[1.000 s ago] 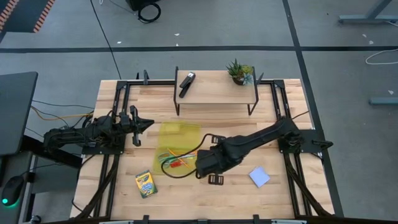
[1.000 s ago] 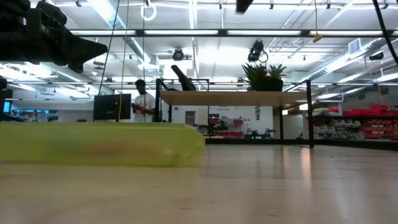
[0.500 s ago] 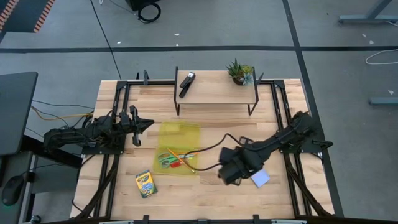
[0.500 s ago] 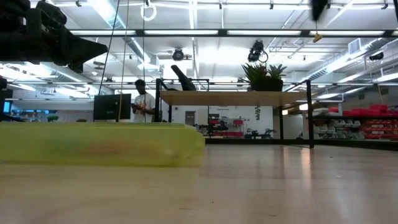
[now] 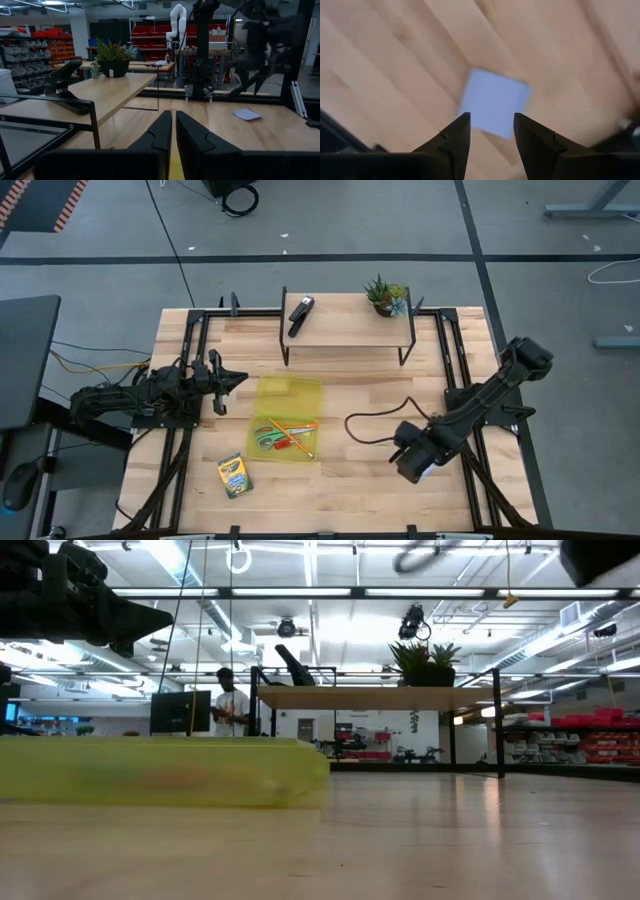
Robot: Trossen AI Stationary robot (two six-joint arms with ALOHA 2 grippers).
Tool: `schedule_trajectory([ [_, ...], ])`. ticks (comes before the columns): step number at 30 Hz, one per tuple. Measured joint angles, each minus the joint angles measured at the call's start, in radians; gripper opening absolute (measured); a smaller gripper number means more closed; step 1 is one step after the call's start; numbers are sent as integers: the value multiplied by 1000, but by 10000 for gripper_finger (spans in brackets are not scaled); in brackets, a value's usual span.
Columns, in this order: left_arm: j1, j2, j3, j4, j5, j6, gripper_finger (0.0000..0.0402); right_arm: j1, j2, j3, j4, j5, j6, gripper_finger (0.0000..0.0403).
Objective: Pack school essentials
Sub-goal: Put the gray sticky notes into the supply box
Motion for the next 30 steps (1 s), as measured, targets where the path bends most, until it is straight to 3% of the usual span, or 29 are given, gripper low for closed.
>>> schedule_trajectory([
  [7, 0, 0, 0, 0, 0, 0, 26, 46, -19, -178, 158, -99, 110, 157],
  [13, 0, 0, 0, 0, 0, 0, 34, 58, -19, -274, 256, -117, 158, 166],
  [22, 0, 0, 0, 0, 0, 0, 31, 58, -19, -312, 258, -115, 158, 230],
  [30, 0, 0, 0, 0, 0, 0, 34, 62, -19, -317, 265, -10, 67, 227],
])
